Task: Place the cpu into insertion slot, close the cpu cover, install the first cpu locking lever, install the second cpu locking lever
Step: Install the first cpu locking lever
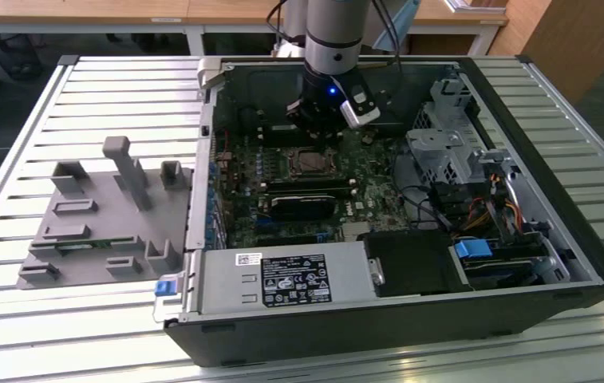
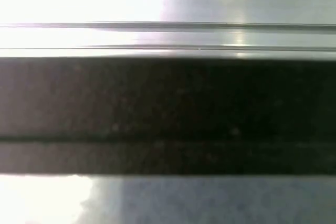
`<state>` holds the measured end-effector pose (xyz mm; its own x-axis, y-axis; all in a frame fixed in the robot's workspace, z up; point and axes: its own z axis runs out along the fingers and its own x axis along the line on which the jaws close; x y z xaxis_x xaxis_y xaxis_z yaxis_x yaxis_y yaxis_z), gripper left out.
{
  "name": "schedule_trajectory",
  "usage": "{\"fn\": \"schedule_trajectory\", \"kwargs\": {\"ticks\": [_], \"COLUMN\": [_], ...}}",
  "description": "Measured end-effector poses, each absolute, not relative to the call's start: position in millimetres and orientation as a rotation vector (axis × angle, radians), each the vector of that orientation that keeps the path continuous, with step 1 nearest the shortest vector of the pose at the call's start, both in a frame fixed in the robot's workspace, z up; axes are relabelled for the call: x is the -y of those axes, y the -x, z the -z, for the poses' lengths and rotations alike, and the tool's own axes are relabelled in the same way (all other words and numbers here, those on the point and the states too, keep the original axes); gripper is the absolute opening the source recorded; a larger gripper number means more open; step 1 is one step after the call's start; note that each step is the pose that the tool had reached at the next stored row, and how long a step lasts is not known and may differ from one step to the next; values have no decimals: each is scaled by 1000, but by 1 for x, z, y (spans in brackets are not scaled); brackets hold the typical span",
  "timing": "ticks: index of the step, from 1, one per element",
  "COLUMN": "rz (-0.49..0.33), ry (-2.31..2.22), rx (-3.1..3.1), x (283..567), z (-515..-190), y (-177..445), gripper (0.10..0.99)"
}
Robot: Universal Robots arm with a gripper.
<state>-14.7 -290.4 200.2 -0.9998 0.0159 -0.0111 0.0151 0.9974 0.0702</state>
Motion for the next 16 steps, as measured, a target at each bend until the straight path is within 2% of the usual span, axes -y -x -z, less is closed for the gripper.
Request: {"fn": "schedule_trajectory", "kwargs": {"ticks": [16], "rz": [-92], "ry": [-24], "rx": [-3129], "x": [288], "z": [-195], "y": [14], "gripper": [106]}}
